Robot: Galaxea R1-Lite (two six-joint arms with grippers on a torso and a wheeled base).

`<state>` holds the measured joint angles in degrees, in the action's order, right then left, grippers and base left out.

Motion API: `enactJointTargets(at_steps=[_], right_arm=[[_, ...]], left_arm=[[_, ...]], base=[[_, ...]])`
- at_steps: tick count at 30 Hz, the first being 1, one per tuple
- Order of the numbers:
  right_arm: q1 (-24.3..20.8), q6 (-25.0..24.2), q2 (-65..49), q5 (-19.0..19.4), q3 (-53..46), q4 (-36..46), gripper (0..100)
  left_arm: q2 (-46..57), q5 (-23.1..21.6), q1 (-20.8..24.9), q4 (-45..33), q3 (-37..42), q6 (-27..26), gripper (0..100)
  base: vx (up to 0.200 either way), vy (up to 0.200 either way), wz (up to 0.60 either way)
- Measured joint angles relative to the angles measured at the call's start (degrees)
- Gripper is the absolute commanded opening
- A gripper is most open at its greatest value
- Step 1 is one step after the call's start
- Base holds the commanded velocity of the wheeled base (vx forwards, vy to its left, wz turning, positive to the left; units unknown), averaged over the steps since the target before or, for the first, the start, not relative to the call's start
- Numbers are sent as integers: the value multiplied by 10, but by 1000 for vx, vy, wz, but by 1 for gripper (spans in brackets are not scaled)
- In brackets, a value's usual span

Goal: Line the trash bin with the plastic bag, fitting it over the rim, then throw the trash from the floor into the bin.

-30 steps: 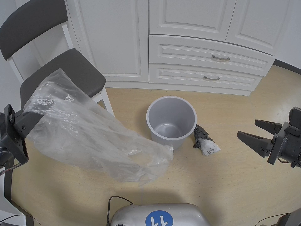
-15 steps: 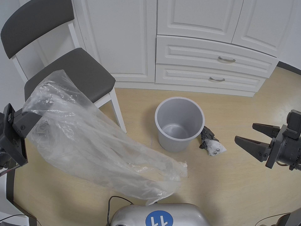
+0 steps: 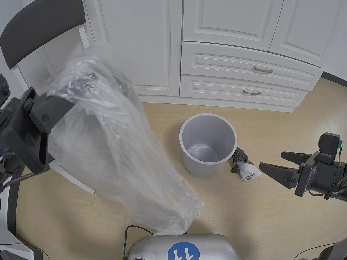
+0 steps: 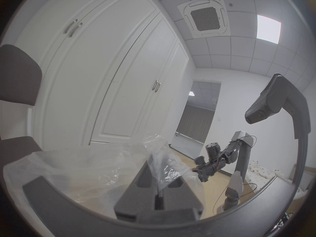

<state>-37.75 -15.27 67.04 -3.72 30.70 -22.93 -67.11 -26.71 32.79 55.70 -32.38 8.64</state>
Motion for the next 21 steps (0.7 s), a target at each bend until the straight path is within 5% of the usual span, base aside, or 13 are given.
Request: enactJointTargets(at_steps=[6,11,21], right_arm=[[1,-74,38,1,24,0,100],[6,-90,74,-2,38,-1,100],[-21,-113,115,20,32,0,100]], left_arm=[[-47,0,17,96,13,49,0],[-71,-1,17,182,40,112,0],[-125,-1,18,272,43,129,0]], base=[[0,0,0],[0,0,0],[0,0,0]])
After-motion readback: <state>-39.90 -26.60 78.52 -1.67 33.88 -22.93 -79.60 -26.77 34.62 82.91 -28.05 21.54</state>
